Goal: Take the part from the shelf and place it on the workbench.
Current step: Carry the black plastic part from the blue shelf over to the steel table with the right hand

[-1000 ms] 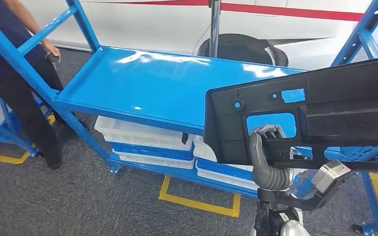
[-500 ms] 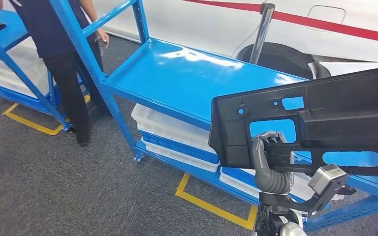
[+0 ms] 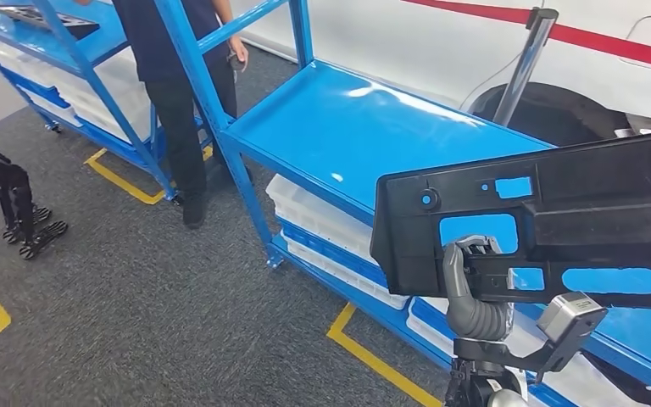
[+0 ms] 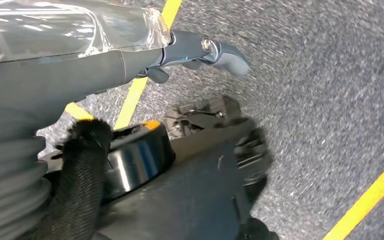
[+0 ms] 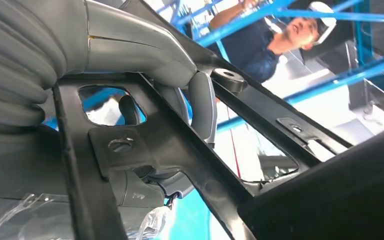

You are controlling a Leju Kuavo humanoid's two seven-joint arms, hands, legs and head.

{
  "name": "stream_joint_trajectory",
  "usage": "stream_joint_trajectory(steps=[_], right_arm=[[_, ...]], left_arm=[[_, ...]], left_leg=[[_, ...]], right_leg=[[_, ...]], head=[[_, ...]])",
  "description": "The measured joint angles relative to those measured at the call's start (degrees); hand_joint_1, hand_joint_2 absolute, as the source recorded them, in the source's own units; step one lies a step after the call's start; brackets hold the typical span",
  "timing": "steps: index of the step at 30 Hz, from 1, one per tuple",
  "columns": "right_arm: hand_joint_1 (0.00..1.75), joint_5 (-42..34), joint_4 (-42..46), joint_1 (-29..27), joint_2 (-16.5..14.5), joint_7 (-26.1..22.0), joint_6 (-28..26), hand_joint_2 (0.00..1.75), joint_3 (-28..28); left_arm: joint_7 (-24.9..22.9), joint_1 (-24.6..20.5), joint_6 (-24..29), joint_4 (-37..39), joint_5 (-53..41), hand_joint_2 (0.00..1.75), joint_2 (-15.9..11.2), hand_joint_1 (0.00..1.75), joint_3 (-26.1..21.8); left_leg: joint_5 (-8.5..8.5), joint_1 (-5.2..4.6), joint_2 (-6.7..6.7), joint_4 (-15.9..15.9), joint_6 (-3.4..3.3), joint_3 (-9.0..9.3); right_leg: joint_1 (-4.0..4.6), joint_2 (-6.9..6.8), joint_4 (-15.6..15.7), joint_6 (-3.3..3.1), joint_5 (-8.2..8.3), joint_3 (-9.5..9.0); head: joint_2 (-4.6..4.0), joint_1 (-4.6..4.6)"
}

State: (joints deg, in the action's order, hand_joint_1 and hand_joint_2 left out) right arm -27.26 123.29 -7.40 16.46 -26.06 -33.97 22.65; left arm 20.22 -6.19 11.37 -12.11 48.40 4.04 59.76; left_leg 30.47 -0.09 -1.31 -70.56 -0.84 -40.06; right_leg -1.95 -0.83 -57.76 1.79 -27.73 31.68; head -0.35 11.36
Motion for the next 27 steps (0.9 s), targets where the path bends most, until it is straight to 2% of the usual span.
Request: stream_joint_trajectory(steps=[1, 2, 3, 4, 6, 7, 8, 9, 10, 11, 12, 14, 15, 16, 17, 18, 19, 21, 22, 23, 24, 25, 26, 27], right_arm=[[1.75, -0.1, 0.0, -0.1, 0.0, 0.0, 0.0, 1.75, -0.1], [1.75, -0.2, 0.0, -0.1, 0.0, 0.0, 0.0, 1.75, -0.1], [1.75, -0.3, 0.0, -0.1, 0.0, 0.0, 0.0, 1.75, -0.1], [1.75, -0.3, 0.0, -0.1, 0.0, 0.0, 0.0, 1.75, -0.2], [1.75, -0.4, 0.0, -0.1, 0.0, 0.0, 0.1, 1.75, -0.2], [1.75, -0.4, 0.0, -0.1, 0.0, 0.0, 0.1, 1.75, -0.2], [1.75, -0.4, 0.0, -0.1, 0.0, 0.0, 0.1, 1.75, -0.2], [1.75, -0.4, 0.0, -0.1, 0.0, -0.1, 0.1, 1.75, -0.2], [1.75, -0.4, 0.0, 0.0, 0.0, -0.1, 0.1, 1.75, -0.3], [1.75, -0.4, 0.0, 0.1, 0.0, -0.1, 0.1, 1.75, -0.3], [1.75, -0.4, 0.0, 0.1, 0.0, -0.1, 0.1, 1.75, -0.3], [1.75, -0.5, -0.1, 0.0, 0.0, -0.1, 0.1, 1.75, -0.5], [1.75, -0.5, -0.2, -0.1, 0.0, -0.1, 0.1, 1.75, -0.6], [1.75, -0.6, -0.2, -0.2, 0.0, -0.1, 0.1, 1.75, -0.6], [1.75, -0.6, -0.3, -0.2, 0.0, -0.1, 0.1, 1.75, -0.6], [1.75, -0.6, -0.3, -0.2, 0.0, -0.1, 0.1, 1.75, -0.6], [1.75, -0.6, -0.3, -0.2, 0.0, -0.1, 0.1, 1.75, -0.6], [1.75, -0.6, -0.4, -0.2, 0.0, -0.1, 0.1, 1.75, -0.6], [1.75, -0.6, -0.5, -0.1, -0.1, -0.1, 0.1, 1.75, -0.6], [1.75, -0.7, -0.6, -0.2, -0.1, -0.1, 0.1, 1.75, -0.6], [1.75, -0.7, -0.7, -0.2, -0.1, 0.0, 0.1, 1.75, -0.6], [1.75, -0.7, -0.8, -0.2, -0.1, -0.1, 0.1, 1.75, -0.6], [1.75, -0.7, -0.8, -0.2, -0.1, 0.0, 0.1, 1.75, -0.7], [1.75, -0.7, -0.8, -0.2, -0.2, 0.0, 0.1, 1.75, -0.7]], left_arm=[[0.0, 0.0, 0.0, 0.0, 0.0, 1.75, 0.0, 0.00, 0.0], [0.0, 0.0, -0.1, 0.0, 0.1, 1.75, 0.0, 0.00, 0.0], [0.0, 0.1, -0.1, 0.0, 0.1, 1.75, 0.0, 0.00, 0.0], [0.0, 0.1, -0.1, 0.0, 0.1, 1.75, 0.0, 0.00, 0.0], [0.0, 0.1, -0.1, 0.0, 0.2, 1.75, 0.0, 0.00, 0.0], [0.0, 0.2, -0.1, 0.0, 0.3, 1.75, 0.0, 0.00, 0.0], [0.0, 0.3, -0.1, 0.0, 0.3, 1.75, -0.1, 0.00, 0.0], [0.0, 0.4, 0.0, 0.0, 0.3, 1.75, -0.1, 0.00, 0.0], [0.0, 0.5, 0.0, 0.0, 0.3, 1.75, -0.1, 0.00, 0.0], [0.0, 0.5, 0.0, 0.0, 0.3, 1.75, 0.0, 0.00, 0.0], [0.0, 0.5, 0.0, 0.0, 0.3, 1.75, 0.0, 0.00, 0.0], [0.0, 0.3, 0.0, 0.0, 0.3, 1.75, 0.2, 0.00, 0.0], [0.0, 0.2, 0.0, 0.0, 0.3, 1.75, 0.2, 0.00, 0.0], [0.0, 0.2, 0.0, 0.0, 0.3, 1.75, 0.3, 0.00, 0.0], [0.0, 0.2, 0.0, 0.0, 0.4, 1.75, 0.3, 0.00, 0.0], [0.0, 0.2, 0.0, 0.0, 0.4, 1.75, 0.3, 0.00, 0.0], [0.0, 0.2, 0.0, 0.0, 0.4, 1.75, 0.3, 0.00, 0.0], [0.0, 0.2, 0.0, 0.0, 0.4, 1.75, 0.3, 0.00, -0.1], [0.0, 0.1, 0.0, 0.0, 0.4, 1.75, 0.3, 0.00, -0.2], [0.0, 0.1, 0.0, 0.0, 0.4, 1.75, 0.3, 0.00, -0.3], [0.0, 0.1, 0.0, 0.0, 0.4, 1.75, 0.3, 0.00, -0.4], [0.0, 0.1, 0.0, 0.0, 0.4, 1.75, 0.2, 0.00, -0.4], [0.0, 0.2, 0.0, 0.0, 0.4, 1.75, 0.2, 0.00, -0.5], [0.0, 0.2, 0.0, 0.0, 0.5, 1.75, 0.2, 0.00, -0.5]], left_leg=[[0.65, 0.01, 0.42, -2.6, -0.06, -1.46], [0.28, -0.06, 0.63, -3.1, -0.32, -1.83], [-1.22, -0.24, 0.84, -0.9, -0.81, -0.75], [-3.22, -0.60, 1.46, 3.2, -1.59, 1.33], [-6.02, -1.76, 3.99, 11.4, -3.30, 5.47], [-6.50, -2.27, 4.89, 13.6, -3.87, 6.51], [-6.49, -2.58, 5.23, 14.5, -4.13, 6.81], [-6.59, -2.66, 4.66, 14.8, -4.18, 6.85], [-6.94, -2.45, 4.00, 15.5, -4.18, 7.21], [-7.34, -2.21, 3.32, 16.3, -4.06, 7.71], [-7.74, -1.91, 2.65, 17.0, -3.99, 8.24], [-8.13, -1.43, 1.30, 17.7, -3.90, 8.82], [-8.14, -1.27, 0.55, 17.7, -3.95, 8.82], [-8.13, -1.14, -0.29, 17.6, -3.94, 8.83], [-8.09, -0.98, -1.19, 17.6, -3.85, 8.86], [-8.00, -0.74, -2.14, 17.4, -3.64, 8.88], [-7.80, -0.42, -3.12, 17.0, -3.29, 8.88], [-7.03, 0.07, -4.94, 15.6, -2.16, 8.43], [-6.70, 0.14, -5.64, 14.8, -1.74, 7.98], [-6.49, 0.11, -6.18, 14.3, -1.46, 7.51], [-6.44, -0.03, -6.67, 14.0, -1.32, 7.11], [-6.43, 0.09, -6.92, 13.8, -1.27, 6.88], [-6.16, 0.08, -6.21, 13.3, -1.10, 6.53], [-5.49, 0.08, -4.87, 11.8, -0.86, 5.78]], right_leg=[[0.17, -0.83, 0.0, -0.10, -0.12, -0.05], [0.38, -1.66, 0.0, -0.19, -0.25, -0.15], [0.62, -2.43, 0.0, -0.26, -0.39, -0.31], [0.86, -3.15, 0.1, -0.32, -0.52, -0.54], [1.23, -4.45, 0.2, -0.28, -0.76, -1.02], [1.24, -5.01, 0.4, -0.20, -0.85, -1.16], [1.21, -5.60, 0.5, -0.06, -0.92, -1.28], [1.19, -6.23, 0.7, 0.09, -0.98, -1.46], [1.19, -6.28, 0.9, 0.26, -1.12, -1.71], [1.19, -5.38, 0.6, 0.45, -1.42, -1.88], [1.21, -3.81, -0.7, 0.61, -2.26, -1.50], [1.09, -0.37, -6.6, 0.94, -5.28, 1.36], [1.05, 0.33, -10.5, 1.13, -6.89, 3.46], [0.94, 0.53, -13.3, 1.40, -7.66, 5.10], [0.76, 0.59, -14.2, 1.75, -7.30, 5.88], [0.49, 0.68, -12.9, 2.16, -5.80, 5.52], [0.10, 1.07, -9.4, 2.66, -3.49, 4.05], [-0.65, 3.61, -2.5, 3.62, -0.53, 0.75], [-0.89, 4.71, -0.7, 3.49, -0.10, -0.11], [-0.98, 5.35, -0.3, 3.10, -0.40, -0.25], [-0.97, 5.09, -0.5, 2.47, -0.47, -0.05], [-1.00, 4.19, -0.6, 1.88, -0.48, 0.04], [-0.97, 3.48, -0.6, 1.54, -0.53, 0.01], [-0.92, 2.73, -0.6, 1.29, -0.55, -0.08]], head=[[0.00, -0.01], [0.00, -0.01], [0.00, -0.01], [0.00, -0.01], [0.00, -0.07], [0.00, -0.10], [0.00, -0.13], [0.00, -0.13], [0.00, -0.15], [0.00, -0.21], [0.00, -0.31], [0.00, -0.73], [0.00, -0.91], [0.00, -1.07], [0.00, -1.13], [0.00, -1.15], [0.00, -1.17], [0.00, -1.44], [0.01, -1.68], [0.02, -1.89], [0.04, -2.07], [0.05, -2.09], [0.06, -2.07], [0.07, -2.06]])
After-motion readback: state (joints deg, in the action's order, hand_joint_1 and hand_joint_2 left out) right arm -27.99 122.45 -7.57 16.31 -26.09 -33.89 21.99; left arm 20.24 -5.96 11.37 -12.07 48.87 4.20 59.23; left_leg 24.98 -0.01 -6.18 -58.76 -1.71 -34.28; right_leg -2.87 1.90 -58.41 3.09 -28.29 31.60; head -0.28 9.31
